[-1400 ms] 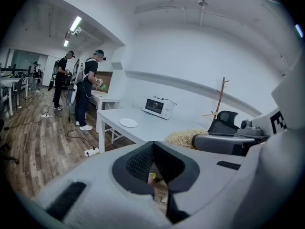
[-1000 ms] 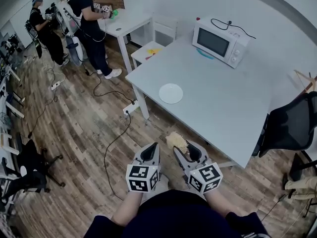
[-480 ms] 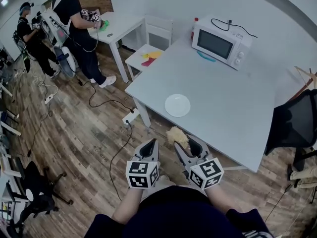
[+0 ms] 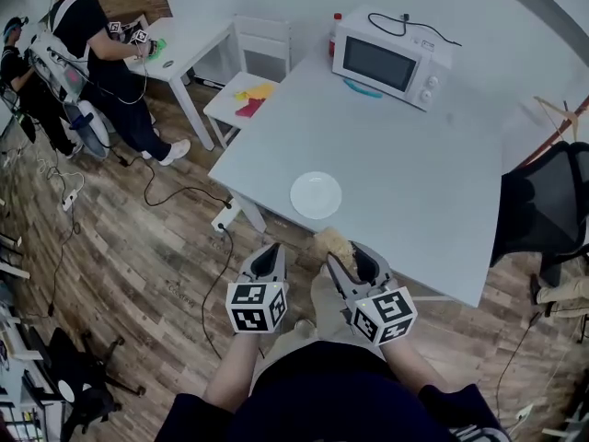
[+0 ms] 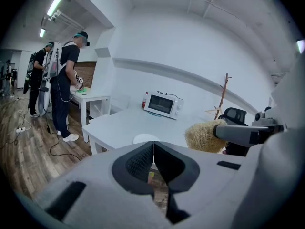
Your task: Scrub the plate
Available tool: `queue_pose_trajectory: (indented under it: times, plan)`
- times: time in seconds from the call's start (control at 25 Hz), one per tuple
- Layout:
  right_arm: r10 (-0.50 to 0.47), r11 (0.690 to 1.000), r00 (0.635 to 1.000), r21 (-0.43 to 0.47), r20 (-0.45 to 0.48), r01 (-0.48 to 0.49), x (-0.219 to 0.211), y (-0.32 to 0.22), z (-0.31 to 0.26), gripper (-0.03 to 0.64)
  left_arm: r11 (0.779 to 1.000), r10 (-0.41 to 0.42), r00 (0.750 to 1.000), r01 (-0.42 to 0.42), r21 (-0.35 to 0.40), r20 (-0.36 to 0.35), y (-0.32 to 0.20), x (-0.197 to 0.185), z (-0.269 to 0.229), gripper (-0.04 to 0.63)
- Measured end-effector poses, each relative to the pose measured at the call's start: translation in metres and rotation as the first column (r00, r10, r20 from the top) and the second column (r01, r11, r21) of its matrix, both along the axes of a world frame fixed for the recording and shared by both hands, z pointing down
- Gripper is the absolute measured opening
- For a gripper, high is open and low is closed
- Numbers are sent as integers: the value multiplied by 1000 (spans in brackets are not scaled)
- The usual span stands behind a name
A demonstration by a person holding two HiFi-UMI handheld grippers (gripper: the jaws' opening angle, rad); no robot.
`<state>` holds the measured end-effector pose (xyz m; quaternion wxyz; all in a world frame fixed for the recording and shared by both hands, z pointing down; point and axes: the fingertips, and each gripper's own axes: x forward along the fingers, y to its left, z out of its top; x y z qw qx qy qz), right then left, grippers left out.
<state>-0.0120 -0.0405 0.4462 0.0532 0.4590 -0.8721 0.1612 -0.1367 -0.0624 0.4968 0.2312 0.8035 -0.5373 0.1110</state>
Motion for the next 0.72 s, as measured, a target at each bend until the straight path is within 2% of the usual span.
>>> queue_pose_trajectory:
  times: [0.16, 0.32, 0.56, 0.6, 0.68, 0.72]
  plan:
    - [22, 999, 1000, -25, -8, -22, 12, -30, 14, 181, 1000, 6, 1000, -6, -28, -8, -31, 6, 16, 18]
    - [0, 999, 1000, -39, -13, -1, 13, -65, 21, 181, 998, 10, 1000, -11, -61, -9, -63, 9, 33, 18]
    - [-26, 996, 999, -82, -19, 25, 14, -113, 37, 181, 986, 40, 998, -49, -158, -56, -114, 19, 69, 20]
    - [-29, 995, 999, -92, -19, 27, 14, -119, 41, 181, 982, 51, 996, -62, -178, -67, -121, 22, 76, 30]
    - [-31, 994, 999, -109, -21, 29, 14, -130, 48, 181, 970, 76, 993, -95, -224, -92, -133, 27, 91, 177]
    - [-32, 993, 999, -116, -24, 29, 14, -135, 51, 181, 964, 83, 991, -106, -244, -102, -139, 29, 98, 184]
